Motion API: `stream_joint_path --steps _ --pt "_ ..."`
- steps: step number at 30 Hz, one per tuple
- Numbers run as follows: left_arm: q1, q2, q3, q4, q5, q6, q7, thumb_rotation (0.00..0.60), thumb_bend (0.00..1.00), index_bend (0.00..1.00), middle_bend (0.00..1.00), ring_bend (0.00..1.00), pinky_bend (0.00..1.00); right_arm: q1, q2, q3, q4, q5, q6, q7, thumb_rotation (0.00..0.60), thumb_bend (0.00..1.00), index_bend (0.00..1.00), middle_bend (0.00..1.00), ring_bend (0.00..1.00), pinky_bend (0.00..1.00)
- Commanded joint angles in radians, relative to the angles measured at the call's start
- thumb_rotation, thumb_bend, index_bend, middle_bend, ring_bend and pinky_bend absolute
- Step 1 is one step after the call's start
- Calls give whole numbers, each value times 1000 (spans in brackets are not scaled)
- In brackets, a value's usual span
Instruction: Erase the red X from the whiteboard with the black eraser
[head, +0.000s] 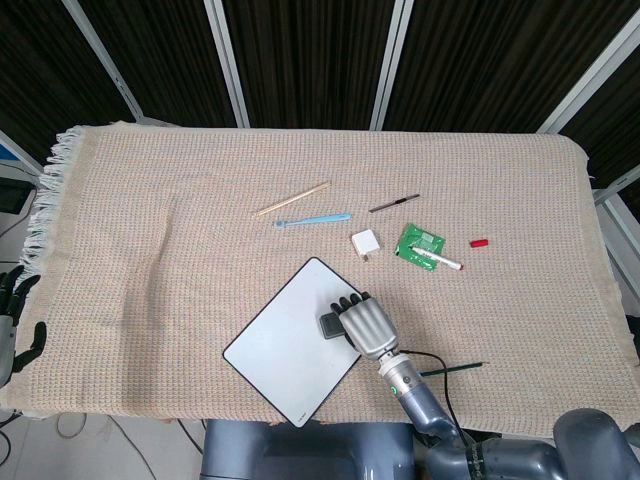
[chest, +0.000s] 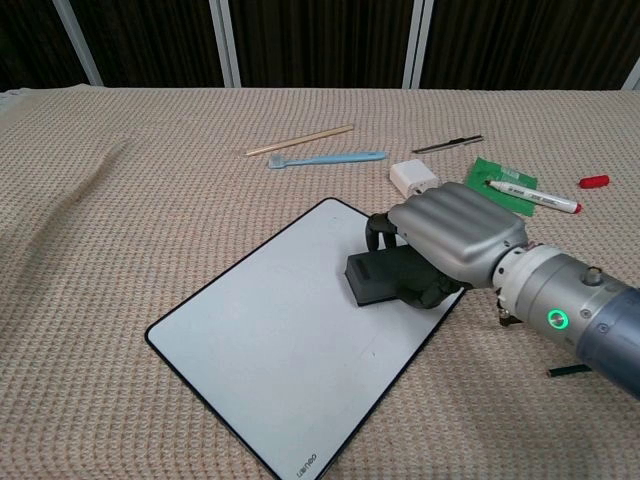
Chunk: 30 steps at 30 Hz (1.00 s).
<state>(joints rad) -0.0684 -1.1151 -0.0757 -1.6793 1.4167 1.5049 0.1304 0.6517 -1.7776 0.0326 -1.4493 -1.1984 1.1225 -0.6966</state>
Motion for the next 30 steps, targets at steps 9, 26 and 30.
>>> stream_joint_path --steps 9,26,30 --pt "1 -5 4 0 5 3 10 600 477 117 8 0 0 -56 136 5 -22 -14 33 72 600 451 496 496 450 465" --pt "3 -13 7 3 8 6 22 600 476 117 8 0 0 -93 209 82 105 117 -14 164 600 449 496 489 444 465" --pt "4 -13 7 3 9 8 22 600 477 117 8 0 0 -99 213 81 116 113 -18 176 600 329 449 408 380 456"
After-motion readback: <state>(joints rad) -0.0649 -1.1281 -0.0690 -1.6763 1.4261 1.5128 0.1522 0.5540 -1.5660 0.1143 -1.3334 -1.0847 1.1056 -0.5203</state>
